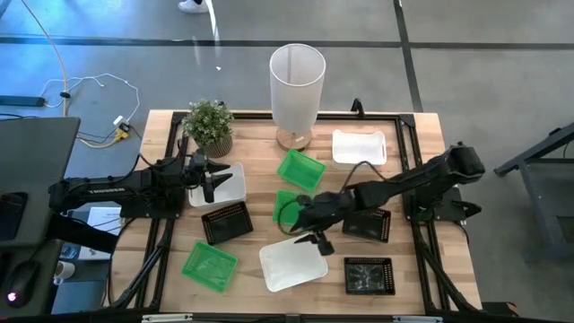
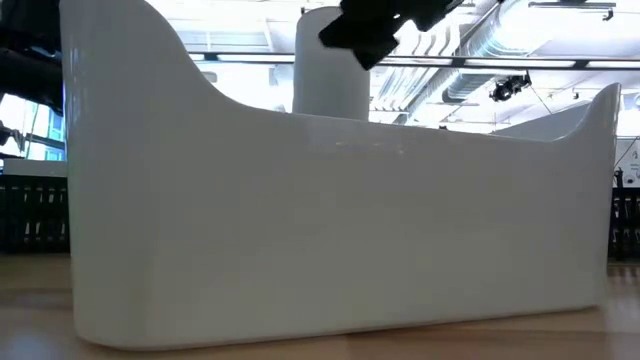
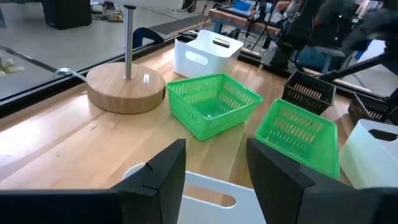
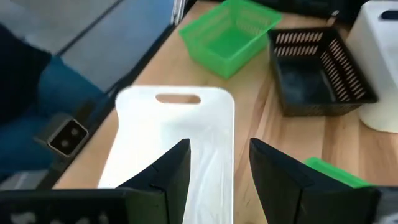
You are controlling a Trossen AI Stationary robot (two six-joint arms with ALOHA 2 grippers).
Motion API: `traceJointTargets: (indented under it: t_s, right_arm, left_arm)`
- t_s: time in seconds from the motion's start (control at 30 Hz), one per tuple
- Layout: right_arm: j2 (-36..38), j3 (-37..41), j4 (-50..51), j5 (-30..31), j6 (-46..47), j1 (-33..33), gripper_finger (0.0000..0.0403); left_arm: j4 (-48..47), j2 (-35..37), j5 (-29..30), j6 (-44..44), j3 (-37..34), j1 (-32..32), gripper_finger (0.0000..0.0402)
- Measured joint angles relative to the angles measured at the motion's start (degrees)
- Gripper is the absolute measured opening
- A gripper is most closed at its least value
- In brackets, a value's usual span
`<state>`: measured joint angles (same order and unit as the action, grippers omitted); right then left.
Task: Stack baskets by color
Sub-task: Stack the bottom white bin on top of the top white bin
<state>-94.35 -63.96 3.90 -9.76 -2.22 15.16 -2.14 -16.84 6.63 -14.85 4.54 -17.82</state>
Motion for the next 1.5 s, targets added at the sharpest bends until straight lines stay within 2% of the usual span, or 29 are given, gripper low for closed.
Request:
traceJointTargets:
  t_s: [0.17,0.37,0.57,1.37,1.5]
  right_arm:
    - [-4.68,-3.83,4.03,-0.21,-3.07,-0.13,0.0151]
    - [-7.99,-4.73,4.09,0.19,-4.14,-0.15,0.0151]
    - [-8.19,-4.73,4.94,3.0,-3.85,-0.15,0.0151]
    - [-13.88,-4.7,7.91,2.8,-0.78,0.39,0.0151]
    - [-14.07,-4.68,7.91,2.82,-0.2,0.37,0.0132]
  left_arm:
    - [-1.8,-0.02,-0.32,-0.02,0.0,0.01,0.0156]
    - [-3.01,-0.02,-0.46,0.0,0.0,0.02,0.0156]
    - [-2.98,-0.02,-0.46,0.0,0.0,0.02,0.0156]
    - [-3.76,-0.02,-0.27,0.02,0.0,0.02,0.0156]
    - [-4.1,-0.02,-0.24,0.03,0.0,0.02,0.0156]
